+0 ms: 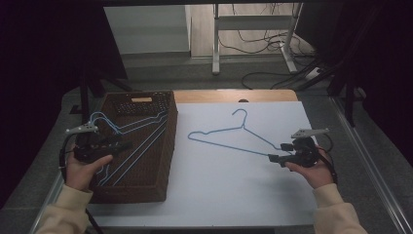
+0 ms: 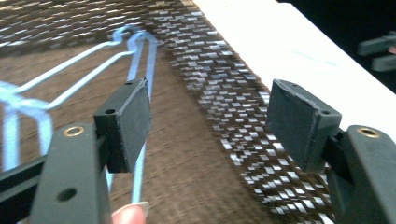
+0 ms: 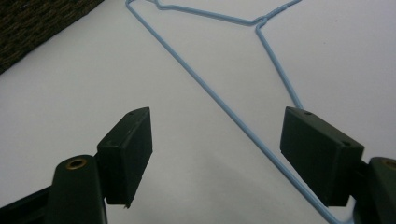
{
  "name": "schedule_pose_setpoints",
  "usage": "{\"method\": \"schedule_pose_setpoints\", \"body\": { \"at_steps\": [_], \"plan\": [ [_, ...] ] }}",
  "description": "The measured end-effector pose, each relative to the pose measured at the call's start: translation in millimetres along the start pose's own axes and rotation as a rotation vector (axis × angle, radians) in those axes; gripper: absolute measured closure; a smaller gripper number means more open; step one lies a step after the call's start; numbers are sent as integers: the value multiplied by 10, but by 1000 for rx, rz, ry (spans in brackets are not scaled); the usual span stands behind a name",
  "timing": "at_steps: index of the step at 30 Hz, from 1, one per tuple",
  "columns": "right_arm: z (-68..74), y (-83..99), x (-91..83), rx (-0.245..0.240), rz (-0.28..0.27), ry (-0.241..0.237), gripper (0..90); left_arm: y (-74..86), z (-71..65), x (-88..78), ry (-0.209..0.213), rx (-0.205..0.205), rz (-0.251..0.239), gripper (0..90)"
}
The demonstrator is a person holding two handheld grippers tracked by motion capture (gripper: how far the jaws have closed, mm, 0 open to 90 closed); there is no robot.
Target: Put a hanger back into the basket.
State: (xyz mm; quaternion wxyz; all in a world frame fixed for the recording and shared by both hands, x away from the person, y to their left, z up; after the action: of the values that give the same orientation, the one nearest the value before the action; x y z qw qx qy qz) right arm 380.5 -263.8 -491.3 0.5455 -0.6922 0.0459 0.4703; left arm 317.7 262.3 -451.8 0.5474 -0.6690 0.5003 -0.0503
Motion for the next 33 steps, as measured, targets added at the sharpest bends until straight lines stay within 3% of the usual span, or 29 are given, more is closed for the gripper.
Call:
{"method": "schedule_pose_setpoints", "body": {
  "at_steps": [7, 13, 21, 33],
  "plan": [
    [36, 170, -24, 8, 12, 0, 256, 25, -352, 196, 96, 65, 24, 287],
    [99, 244, -55, -10, 1, 5, 260, 91, -522, 306, 117, 98, 52, 280],
    [138, 243, -41, -18, -8, -7, 260, 224, -571, 386, 125, 110, 87, 274],
    [95, 241, -52, -6, -14, 10, 264, 216, -619, 400, 129, 124, 84, 276]
  ]
}}
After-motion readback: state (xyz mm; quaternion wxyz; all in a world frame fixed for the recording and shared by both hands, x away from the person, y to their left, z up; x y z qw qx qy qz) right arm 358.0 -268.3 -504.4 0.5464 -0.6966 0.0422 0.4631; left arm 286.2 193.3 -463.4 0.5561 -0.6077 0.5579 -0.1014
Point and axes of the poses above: each handheld gripper's, and its own axes: x roughly forward along the jaws, y roughly out of its underside, z roughly to its left, the point moved 6 cm from there along x, roughly forward along the jaws, and after that the axes turned 9 degrees about y, right-handed, at the moved point
